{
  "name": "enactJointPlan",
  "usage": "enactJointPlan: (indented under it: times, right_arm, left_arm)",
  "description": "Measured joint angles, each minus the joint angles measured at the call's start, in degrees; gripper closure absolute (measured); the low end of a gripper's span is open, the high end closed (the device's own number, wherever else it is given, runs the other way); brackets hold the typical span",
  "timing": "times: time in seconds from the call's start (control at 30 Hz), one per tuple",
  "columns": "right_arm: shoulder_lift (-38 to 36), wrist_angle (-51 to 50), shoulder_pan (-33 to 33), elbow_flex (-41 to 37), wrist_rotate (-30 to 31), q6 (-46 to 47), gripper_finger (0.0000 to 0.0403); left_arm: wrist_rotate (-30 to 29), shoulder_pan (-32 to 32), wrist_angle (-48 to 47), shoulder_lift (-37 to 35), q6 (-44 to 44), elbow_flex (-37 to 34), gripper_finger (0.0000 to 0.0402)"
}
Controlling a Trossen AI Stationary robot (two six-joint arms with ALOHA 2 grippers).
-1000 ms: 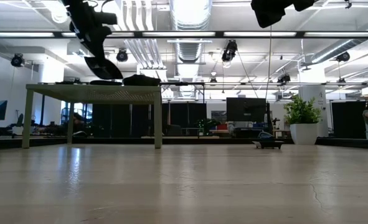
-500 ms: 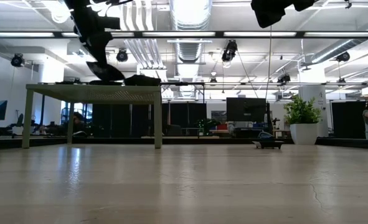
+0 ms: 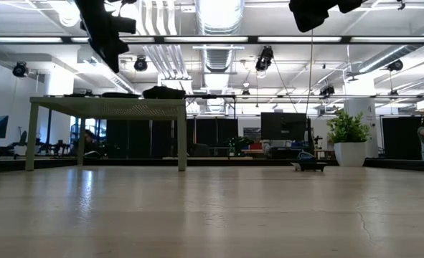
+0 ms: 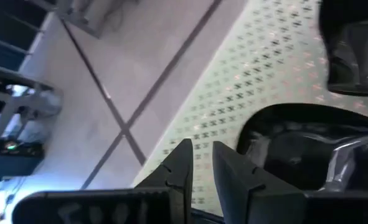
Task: Pick & Place Mini shaped plates
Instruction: Stack the black leaf shaped plate on top of the leaf shaped plate on the shelf, then stack the black square shaped plate on top of the square shaped plate on the shelf
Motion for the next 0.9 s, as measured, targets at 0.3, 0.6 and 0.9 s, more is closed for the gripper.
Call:
enactJointPlan:
  times: [0.3, 0.6, 0.9]
  right_arm:
    - [0.0, 0.0, 0.0, 0.0, 1.5, 0.3, 0.0248]
    - [0.1, -6.8, -0.6, 0.0, 22.5, 10.0, 0.0256]
    - [1.1, -11.7, -9.8, -1.4, 25.7, 26.1, 0.0271]
  left_arm:
    - [2.7, -1.5, 0.0, -0.1, -3.1, 3.6, 0.0344]
    - [7.9, -14.5, 1.7, -0.2, -4.7, 5.1, 0.0344]
    - [4.9, -31.6, 13.6, 0.2, -5.6, 4.1, 0.0344]
